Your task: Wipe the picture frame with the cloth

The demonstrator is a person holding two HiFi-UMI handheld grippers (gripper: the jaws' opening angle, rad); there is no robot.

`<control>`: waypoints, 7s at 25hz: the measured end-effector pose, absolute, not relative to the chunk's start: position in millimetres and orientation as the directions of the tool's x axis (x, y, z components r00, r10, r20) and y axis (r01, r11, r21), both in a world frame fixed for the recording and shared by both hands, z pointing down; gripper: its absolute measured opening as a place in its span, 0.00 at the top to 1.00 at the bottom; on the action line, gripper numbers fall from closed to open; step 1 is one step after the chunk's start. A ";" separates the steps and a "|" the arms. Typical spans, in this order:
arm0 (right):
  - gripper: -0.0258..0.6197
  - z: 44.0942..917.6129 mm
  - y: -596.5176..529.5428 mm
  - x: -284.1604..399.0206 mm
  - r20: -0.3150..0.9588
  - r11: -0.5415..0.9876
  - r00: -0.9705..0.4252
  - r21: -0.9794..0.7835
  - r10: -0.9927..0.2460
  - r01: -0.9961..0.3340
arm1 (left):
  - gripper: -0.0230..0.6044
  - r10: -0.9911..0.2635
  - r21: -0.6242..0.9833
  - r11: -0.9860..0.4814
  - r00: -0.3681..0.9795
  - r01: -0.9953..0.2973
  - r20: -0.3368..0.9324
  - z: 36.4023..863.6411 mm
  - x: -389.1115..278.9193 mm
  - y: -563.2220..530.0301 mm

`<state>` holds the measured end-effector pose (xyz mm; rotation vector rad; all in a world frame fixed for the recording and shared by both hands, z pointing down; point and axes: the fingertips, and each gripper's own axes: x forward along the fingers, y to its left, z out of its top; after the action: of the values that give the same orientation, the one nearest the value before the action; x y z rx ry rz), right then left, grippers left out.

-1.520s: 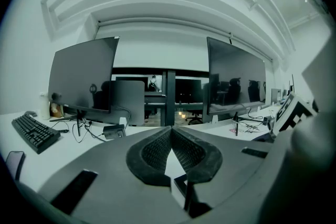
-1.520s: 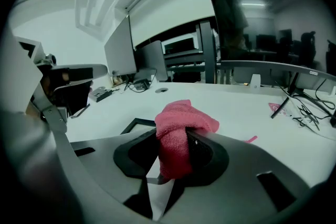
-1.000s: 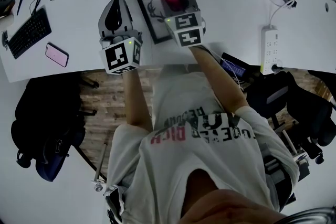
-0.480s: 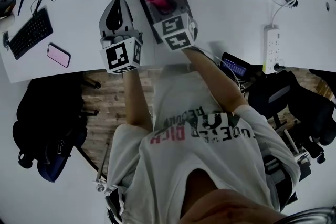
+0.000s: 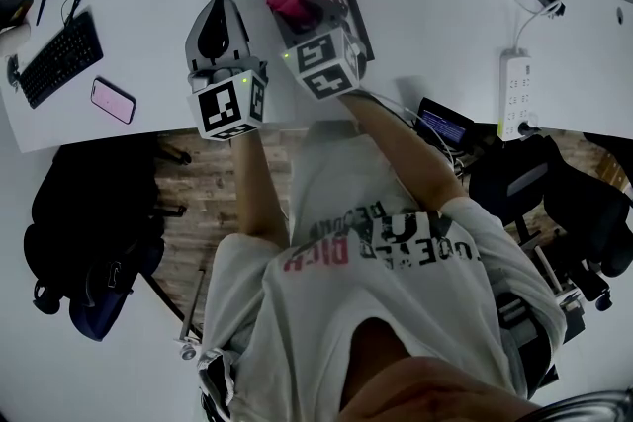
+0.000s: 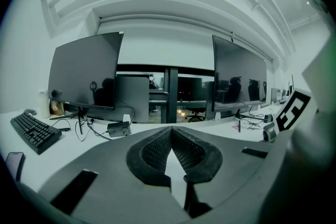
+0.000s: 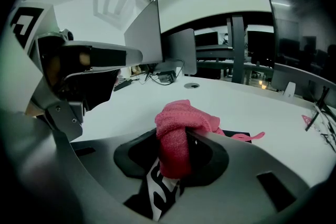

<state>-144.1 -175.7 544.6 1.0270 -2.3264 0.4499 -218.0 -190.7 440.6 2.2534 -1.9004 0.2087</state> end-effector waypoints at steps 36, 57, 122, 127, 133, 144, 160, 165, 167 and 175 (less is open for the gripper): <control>0.78 505.7 -175.3 -8.9 0.544 0.429 -0.405 -0.088 -0.735 -0.899 | 0.97 -0.964 0.040 -0.154 0.159 -0.987 0.215 435.8 -189.3 -176.9; 0.78 538.6 -161.1 -24.0 0.617 0.476 -0.389 -0.026 -0.684 -0.879 | 0.97 -0.967 0.041 -0.119 0.125 -0.992 0.220 438.0 -198.9 -167.8; 0.78 551.9 -119.1 -121.3 0.631 0.604 -0.501 -0.063 -0.592 -0.794 | 0.97 -0.972 0.085 -0.100 0.115 -0.991 0.204 440.5 -245.1 -143.4; 0.78 550.7 -119.0 -121.4 0.629 0.609 -0.502 -0.057 -0.593 -0.791 | 0.97 -0.973 0.090 -0.106 0.122 -0.990 0.197 438.0 -241.5 -141.2; 0.78 546.1 -121.3 -118.1 0.631 0.604 -0.499 -0.061 -0.593 -0.795 | 0.97 -0.973 0.094 -0.143 0.157 -0.985 0.171 427.2 -233.5 -144.5; 0.78 490.0 -134.3 -64.9 0.532 0.495 -0.456 -0.077 -0.713 -0.865 | 0.97 -0.979 0.076 -0.156 0.164 -0.985 0.122 401.2 -218.1 -141.4; 0.78 479.4 -110.9 32.9 0.497 0.458 -0.434 -0.080 -0.752 -0.885 | 0.97 -0.989 0.029 -0.099 0.102 -0.995 0.107 380.6 -159.2 -90.1; 0.78 500.1 -105.8 34.8 0.527 0.462 -0.432 -0.082 -0.732 -0.883 | 0.97 -0.988 0.013 -0.103 0.104 -0.995 0.113 379.3 -150.4 -82.9; 0.78 508.1 -103.0 31.2 0.543 0.466 -0.432 -0.083 -0.720 -0.881 | 0.97 -0.988 0.012 -0.095 0.095 -0.995 0.122 381.1 -151.8 -80.1; 0.78 530.1 -100.8 20.8 0.590 0.464 -0.418 -0.082 -0.691 -0.882 | 0.97 -0.983 0.023 -0.105 0.107 -0.994 0.150 390.7 -156.0 -83.0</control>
<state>20.8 -100.8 530.1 1.3092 -2.2345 0.5300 -156.0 -83.0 390.7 2.2463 -2.0182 0.1464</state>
